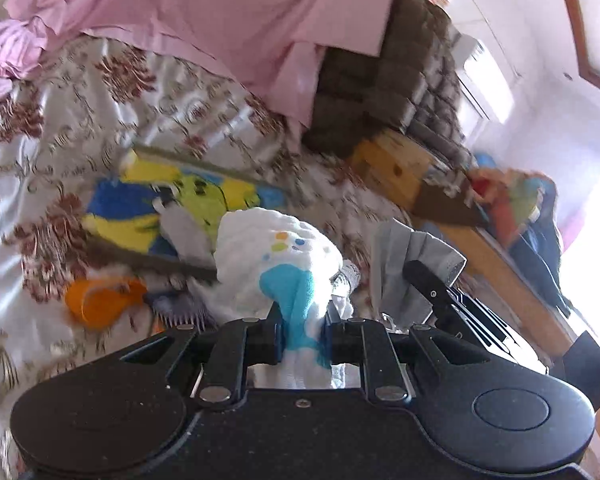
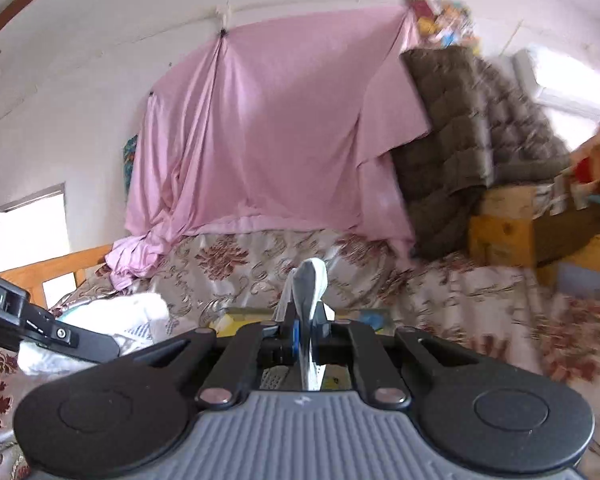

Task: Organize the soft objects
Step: 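Lower the white baby cloth onto the frog picture tray with the left gripper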

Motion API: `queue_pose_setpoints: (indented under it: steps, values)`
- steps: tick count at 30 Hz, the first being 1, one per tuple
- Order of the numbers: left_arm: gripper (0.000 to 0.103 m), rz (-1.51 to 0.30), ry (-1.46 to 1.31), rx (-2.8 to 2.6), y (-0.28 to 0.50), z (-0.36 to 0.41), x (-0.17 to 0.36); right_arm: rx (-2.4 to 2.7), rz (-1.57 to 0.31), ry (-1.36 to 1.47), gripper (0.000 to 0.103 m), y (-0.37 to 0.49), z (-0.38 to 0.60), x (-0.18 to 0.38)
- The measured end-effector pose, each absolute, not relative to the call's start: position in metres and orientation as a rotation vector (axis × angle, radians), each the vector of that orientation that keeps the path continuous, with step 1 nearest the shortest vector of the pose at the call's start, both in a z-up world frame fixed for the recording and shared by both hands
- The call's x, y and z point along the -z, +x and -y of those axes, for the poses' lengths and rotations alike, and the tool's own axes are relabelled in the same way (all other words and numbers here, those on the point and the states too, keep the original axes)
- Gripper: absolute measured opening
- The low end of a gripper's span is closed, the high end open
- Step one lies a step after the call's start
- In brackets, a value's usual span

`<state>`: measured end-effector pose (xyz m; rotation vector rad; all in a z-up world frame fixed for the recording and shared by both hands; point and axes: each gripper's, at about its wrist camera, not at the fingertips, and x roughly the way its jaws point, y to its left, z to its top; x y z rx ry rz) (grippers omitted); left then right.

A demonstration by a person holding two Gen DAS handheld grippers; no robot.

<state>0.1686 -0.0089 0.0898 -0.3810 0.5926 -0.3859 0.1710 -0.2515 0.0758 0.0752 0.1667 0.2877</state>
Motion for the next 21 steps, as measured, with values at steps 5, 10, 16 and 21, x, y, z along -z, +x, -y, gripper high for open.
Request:
queue_pose_setpoints:
  steps: [5, 10, 16, 21]
  values:
    - [0.021, -0.552, -0.367, 0.321, 0.219, 0.011, -0.089, -0.330, -0.251, 0.037, 0.006, 0.248, 0.240, -0.079]
    - [0.021, -0.550, -0.359, 0.282, 0.283, 0.013, -0.070, -0.400, -0.328, 0.083, 0.006, 0.308, 0.239, -0.061]
    - [0.021, -0.565, -0.374, 0.258, 0.351, 0.018, -0.038, -0.392, -0.408, 0.094, 0.006, 0.347, 0.243, -0.042]
    - [0.021, -0.587, -0.424, 0.220, 0.389, 0.021, -0.014, -0.312, -0.494, 0.067, 0.007, 0.372, 0.251, -0.036]
